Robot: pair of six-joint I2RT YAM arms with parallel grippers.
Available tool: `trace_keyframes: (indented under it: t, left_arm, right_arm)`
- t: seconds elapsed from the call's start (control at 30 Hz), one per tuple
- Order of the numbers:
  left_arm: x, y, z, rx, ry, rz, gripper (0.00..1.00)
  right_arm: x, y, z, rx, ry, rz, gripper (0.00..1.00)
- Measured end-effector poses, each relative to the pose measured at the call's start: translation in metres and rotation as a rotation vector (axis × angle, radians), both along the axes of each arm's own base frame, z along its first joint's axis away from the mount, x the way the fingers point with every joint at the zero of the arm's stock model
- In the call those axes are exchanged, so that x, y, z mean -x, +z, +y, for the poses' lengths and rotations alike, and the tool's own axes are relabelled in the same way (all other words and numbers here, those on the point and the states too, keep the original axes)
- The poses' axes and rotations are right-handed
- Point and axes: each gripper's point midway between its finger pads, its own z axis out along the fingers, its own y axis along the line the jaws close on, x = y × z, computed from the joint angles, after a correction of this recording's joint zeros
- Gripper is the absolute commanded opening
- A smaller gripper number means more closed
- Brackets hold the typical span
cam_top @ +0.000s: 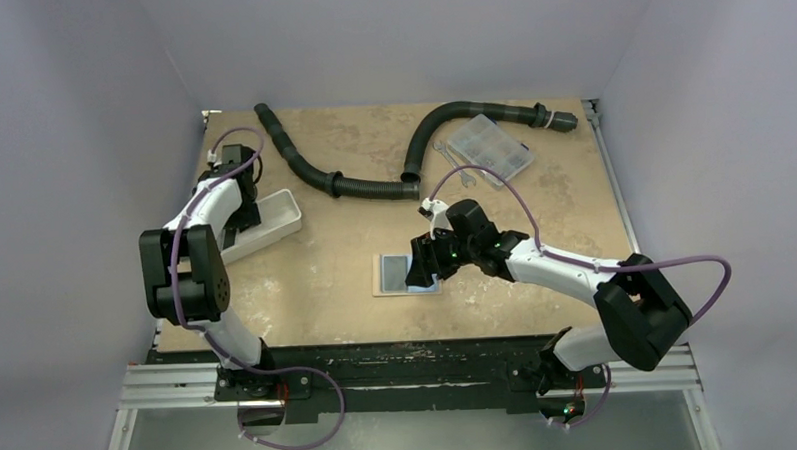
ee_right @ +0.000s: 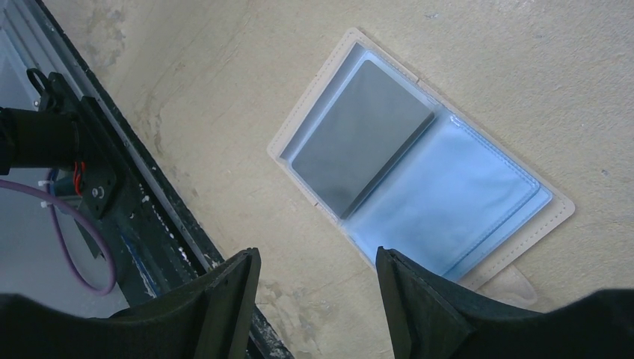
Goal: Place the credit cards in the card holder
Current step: Pick up the credit card from the storage box.
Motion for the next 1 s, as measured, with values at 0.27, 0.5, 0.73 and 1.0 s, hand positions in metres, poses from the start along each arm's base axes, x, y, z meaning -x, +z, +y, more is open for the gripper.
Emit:
trace_keyframes:
  t: [0.27,0.5,0.73,1.0]
  left_arm:
    - [0.004,-0.012,0.008,-0.049,0.02,0.058,0.62]
    - [0.005,-0.012,0.012,-0.071,0.028,0.064,0.5]
    - [0.006,-0.01,0.014,-0.086,0.033,0.066,0.37]
    - [0.006,-0.011,0.013,-0.084,0.03,0.065,0.24]
  right_arm:
    - [0.0,0.001,0.001,-0.003,0.001,-0.003,0.66]
    - [0.0,0.001,0.001,-0.004,0.004,-0.003,0.66]
    - [0.002,0.001,0.002,-0.003,0.009,-0.003,0.66]
    - [0.003,0.001,0.003,-0.004,0.015,-0.003,0.66]
